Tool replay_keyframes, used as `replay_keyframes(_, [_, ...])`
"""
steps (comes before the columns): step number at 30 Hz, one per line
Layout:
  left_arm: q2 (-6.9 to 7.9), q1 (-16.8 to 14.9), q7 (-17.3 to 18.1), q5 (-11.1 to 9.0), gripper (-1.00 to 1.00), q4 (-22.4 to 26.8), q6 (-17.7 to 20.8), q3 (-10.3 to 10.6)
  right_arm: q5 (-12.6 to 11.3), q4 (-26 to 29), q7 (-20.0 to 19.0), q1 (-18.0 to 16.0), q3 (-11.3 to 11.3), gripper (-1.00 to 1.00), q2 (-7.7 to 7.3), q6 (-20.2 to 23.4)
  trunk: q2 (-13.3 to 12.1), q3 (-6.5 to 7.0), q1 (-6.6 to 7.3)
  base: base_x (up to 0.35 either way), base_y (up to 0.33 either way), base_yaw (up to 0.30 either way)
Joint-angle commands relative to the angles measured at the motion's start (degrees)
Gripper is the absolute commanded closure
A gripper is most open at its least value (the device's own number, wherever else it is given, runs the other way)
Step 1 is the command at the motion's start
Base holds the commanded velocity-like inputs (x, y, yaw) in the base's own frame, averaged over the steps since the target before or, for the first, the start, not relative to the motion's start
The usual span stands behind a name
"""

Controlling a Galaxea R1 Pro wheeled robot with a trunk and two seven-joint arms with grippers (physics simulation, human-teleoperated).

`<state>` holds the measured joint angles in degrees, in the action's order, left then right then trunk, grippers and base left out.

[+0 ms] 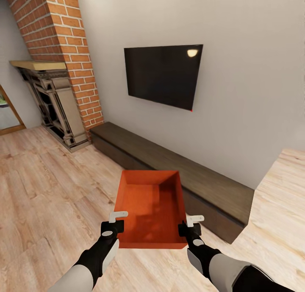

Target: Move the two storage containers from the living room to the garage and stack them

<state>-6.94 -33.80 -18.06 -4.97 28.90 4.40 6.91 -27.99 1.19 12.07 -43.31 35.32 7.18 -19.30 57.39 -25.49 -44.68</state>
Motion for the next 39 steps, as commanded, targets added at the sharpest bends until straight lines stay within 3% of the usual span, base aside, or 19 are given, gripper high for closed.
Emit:
replay_keyframes(1, [-0.01,-0.04,-0.66,0.17,1.00,0.28,0.31,-0.15,-0.31,-0.05,-0.03,-0.02,-1.39,1.00,0.50,-0.01,0.04,0.04,-0.01,0.000,0.000,0.000])
replay_keyframes(39, [-0.01,-0.04,-0.66,0.23,1.00,0.28,0.34,-0.15,-0.31,-0.05,-0.03,-0.02,-1.39,1.00,0.48,-0.02,0.04,3.56,-0.01,0.000,0.000,0.000])
